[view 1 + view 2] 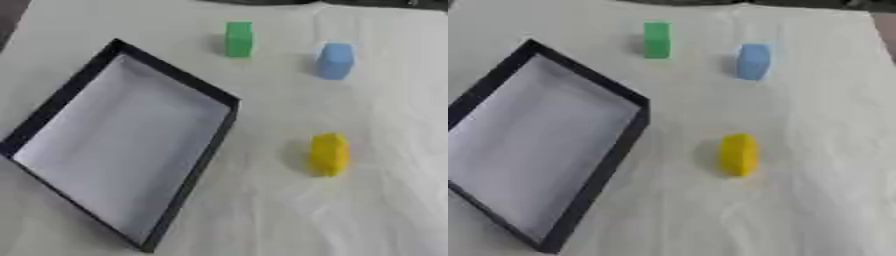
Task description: Pick up objects on the table and place them in the box.
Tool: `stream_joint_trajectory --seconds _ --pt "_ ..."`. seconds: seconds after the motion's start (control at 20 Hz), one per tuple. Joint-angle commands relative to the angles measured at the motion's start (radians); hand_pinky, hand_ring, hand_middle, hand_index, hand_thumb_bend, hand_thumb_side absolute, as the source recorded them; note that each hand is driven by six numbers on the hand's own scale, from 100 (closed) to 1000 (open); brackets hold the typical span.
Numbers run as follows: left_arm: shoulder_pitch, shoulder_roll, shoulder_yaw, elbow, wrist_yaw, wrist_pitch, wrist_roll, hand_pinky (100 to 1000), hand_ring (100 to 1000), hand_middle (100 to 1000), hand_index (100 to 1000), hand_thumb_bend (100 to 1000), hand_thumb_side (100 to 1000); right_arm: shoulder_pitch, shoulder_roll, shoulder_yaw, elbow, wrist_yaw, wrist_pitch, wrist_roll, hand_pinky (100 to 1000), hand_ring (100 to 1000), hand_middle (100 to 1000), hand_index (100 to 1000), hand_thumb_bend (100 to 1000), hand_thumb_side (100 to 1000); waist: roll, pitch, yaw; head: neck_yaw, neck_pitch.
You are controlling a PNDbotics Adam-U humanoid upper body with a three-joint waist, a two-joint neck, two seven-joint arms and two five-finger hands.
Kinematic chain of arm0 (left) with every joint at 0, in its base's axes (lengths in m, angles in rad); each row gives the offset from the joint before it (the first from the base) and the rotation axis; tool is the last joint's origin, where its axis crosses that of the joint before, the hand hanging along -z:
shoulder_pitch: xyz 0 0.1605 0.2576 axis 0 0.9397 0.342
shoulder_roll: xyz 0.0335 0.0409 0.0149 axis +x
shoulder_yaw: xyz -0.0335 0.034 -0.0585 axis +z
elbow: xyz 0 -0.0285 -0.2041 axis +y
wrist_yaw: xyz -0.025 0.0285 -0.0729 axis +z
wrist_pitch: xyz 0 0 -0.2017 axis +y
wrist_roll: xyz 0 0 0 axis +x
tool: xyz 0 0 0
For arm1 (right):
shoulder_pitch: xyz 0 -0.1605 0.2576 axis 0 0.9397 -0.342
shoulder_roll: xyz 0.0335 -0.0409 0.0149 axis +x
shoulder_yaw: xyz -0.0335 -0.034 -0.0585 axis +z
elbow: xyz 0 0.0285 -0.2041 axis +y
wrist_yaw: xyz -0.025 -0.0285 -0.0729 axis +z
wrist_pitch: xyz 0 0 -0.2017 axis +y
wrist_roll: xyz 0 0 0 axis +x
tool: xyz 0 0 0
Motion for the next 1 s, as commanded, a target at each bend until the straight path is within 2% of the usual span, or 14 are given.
stream_joint_trajectory --seconds 0.05,0.5,0.8,1.0 --pt "-0.009 0.032 0.005 -0.022 0.001 0.002 0.003 873 783 840 861 292 681 -0.007 -0.019 -0.013 -0.017 0.003 -0.006 0.005 1000 954 913 922 100 530 0.009 -0.023 0.003 0.008 0.008" --pt "-0.005 0.039 0.005 -0.023 0.001 0.002 0.006 873 783 841 861 291 679 -0.001 -0.038 -0.011 -0.017 0.007 -0.011 0.01 1000 959 918 925 100 526 0.011 -0.028 0.006 0.002 0.014" --pt "-0.001 0.052 0.002 -0.021 -0.001 0.002 0.004 872 783 840 861 292 674 0.034 -0.148 -0.026 -0.017 0.02 -0.047 0.015 1000 986 947 944 100 500 0.004 -0.041 0.003 0.001 0.026" --pt "0.0 0.059 0.0 -0.019 -0.003 0.003 0.002 872 783 840 860 292 672 0.064 -0.242 -0.03 -0.008 0.04 -0.023 0.011 1000 991 951 945 100 438 -0.005 -0.05 0.004 -0.002 0.027"
